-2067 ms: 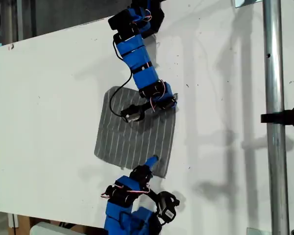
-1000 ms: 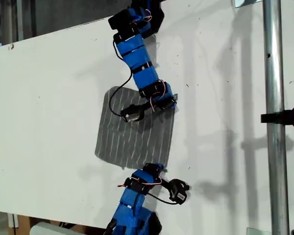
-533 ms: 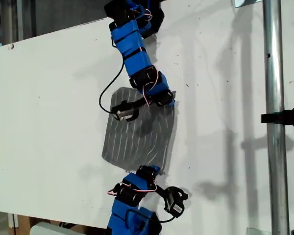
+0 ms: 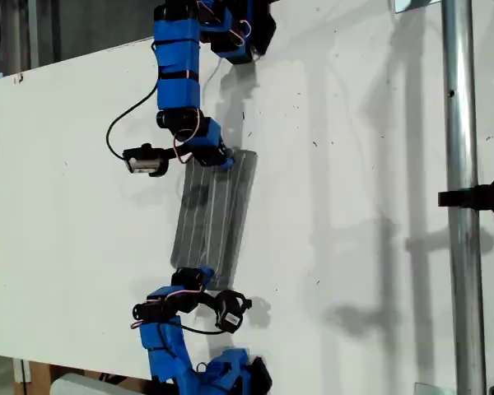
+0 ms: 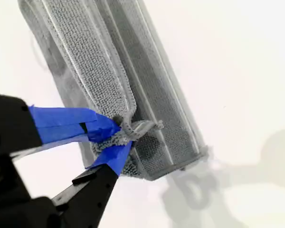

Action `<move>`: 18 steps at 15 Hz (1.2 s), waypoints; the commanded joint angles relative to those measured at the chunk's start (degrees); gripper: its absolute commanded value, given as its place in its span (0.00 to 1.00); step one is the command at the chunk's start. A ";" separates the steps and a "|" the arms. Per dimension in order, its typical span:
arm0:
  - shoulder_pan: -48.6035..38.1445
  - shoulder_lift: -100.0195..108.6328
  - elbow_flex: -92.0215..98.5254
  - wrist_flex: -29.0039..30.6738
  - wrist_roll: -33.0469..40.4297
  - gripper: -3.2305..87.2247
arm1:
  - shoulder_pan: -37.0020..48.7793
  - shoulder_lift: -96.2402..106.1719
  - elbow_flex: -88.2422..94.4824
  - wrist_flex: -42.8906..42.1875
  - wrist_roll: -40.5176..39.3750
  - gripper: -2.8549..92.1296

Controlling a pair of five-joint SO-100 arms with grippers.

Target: Grasp corners of a towel and fold twice.

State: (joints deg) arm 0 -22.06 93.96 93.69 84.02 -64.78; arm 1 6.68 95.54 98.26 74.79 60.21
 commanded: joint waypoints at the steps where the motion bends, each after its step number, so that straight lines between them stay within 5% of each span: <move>1: -9.49 -5.89 -10.81 -0.18 9.93 0.00 | 10.81 5.89 0.44 -0.79 -10.46 0.03; 6: -18.02 -21.88 -42.19 8.53 20.48 0.00 | 23.91 6.42 -8.79 0.00 -26.28 0.03; 14: -16.61 -25.05 -24.61 5.01 15.73 0.02 | 13.45 -2.20 7.73 -13.97 -16.00 0.03; 18: -16.61 -29.97 -24.79 4.22 14.15 0.13 | 14.94 -7.29 11.25 -17.67 -15.47 0.03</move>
State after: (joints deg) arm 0 -39.73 63.37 70.05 87.89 -50.19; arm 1 21.09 88.42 109.69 57.74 44.21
